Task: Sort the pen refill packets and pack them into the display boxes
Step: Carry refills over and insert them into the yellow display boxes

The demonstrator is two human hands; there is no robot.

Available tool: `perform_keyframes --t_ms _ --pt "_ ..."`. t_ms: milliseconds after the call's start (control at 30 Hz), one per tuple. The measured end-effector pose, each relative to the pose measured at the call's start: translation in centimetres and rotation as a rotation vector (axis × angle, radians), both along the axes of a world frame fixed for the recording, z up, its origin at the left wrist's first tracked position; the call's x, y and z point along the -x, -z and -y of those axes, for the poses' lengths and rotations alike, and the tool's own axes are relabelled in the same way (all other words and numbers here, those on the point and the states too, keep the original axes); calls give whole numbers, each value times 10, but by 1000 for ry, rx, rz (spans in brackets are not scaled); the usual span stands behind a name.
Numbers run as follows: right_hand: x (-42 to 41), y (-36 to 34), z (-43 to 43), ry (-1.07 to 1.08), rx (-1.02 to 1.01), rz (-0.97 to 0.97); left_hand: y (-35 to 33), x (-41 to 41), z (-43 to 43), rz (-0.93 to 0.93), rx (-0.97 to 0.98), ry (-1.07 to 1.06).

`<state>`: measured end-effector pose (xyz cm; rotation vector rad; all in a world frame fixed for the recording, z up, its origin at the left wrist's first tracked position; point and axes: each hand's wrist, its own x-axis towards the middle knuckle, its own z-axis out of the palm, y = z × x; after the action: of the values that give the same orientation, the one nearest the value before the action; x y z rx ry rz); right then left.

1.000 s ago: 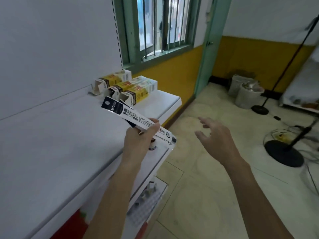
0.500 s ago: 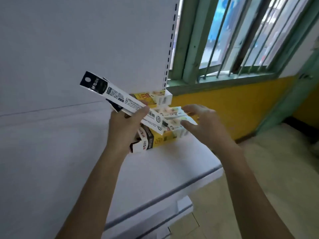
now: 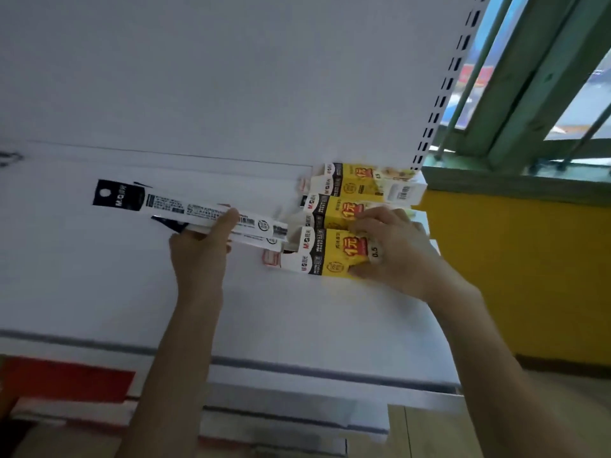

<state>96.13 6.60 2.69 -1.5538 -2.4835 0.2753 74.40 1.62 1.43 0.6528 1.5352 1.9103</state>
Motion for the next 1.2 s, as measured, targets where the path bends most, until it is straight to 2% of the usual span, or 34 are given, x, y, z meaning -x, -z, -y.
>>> perform_keyframes --t_ms 333,633,733,867,933,1000,1067,1133,1200 --pt "1 -3 11 -54 41 -304 -15 -8 19 -35 -58 -39" --pt "-4 -8 16 -91 108 -363 -11 -19 20 58 -101 -169" --pt "-4 -14 20 -91 158 -451 -15 -26 21 31 -98 11" --pt "-4 -16 23 -118 130 -391 -16 -35 24 -247 63 350" --pt "-6 -14 23 -107 156 -421 -17 -33 22 -323 122 404" --pt "-9 -13 22 -96 190 -479 -16 -33 21 -334 107 311" --pt "-11 -15 21 -93 213 -529 -18 -31 20 -236 -13 27" --pt "-11 -16 20 -96 213 -553 -20 -25 22 -240 -137 -194" --pt "-11 -15 19 -102 203 -560 -20 -19 22 -356 -126 -157"
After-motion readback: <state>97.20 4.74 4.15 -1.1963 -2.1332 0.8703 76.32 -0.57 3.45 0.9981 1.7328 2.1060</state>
